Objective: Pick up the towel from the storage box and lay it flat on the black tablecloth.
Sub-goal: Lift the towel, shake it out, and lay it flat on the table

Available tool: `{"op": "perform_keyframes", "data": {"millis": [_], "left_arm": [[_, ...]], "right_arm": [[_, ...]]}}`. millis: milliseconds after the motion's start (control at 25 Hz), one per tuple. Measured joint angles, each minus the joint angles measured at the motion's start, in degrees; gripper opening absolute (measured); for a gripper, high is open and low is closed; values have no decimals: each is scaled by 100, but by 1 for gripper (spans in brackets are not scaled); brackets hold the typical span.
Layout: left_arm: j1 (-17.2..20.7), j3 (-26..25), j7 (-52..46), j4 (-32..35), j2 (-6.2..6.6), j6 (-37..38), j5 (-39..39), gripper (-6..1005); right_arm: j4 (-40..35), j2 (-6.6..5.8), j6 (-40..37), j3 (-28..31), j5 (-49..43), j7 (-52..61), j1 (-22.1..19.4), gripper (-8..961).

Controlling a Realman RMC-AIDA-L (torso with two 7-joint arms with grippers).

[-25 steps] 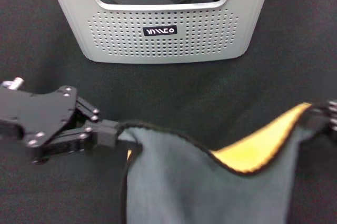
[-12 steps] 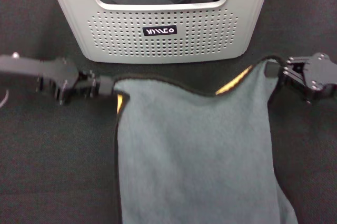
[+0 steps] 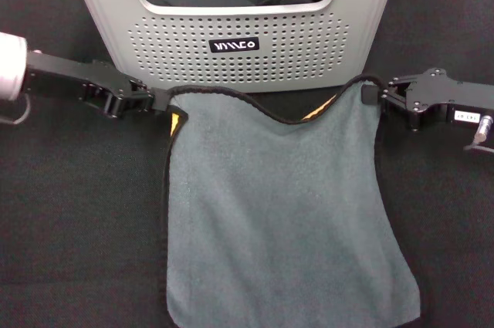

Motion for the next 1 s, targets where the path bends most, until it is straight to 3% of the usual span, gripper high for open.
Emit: {"op": "perform_keyframes", "data": {"millis": [80,280,1000], "left_arm": [[-100,-2,-53,-23,-76,-143,241,5],[-161,23,-151,-71,-126,-436,419,5],[-19,-10,-227,-178,-369,-1083,628,4]], "right_arm": [[3,-3,90,-3,-4,33,32,134],[27,-14,303,-7,-134,238,77,139],[543,-41,608,31,-163,313,243,158]]}}
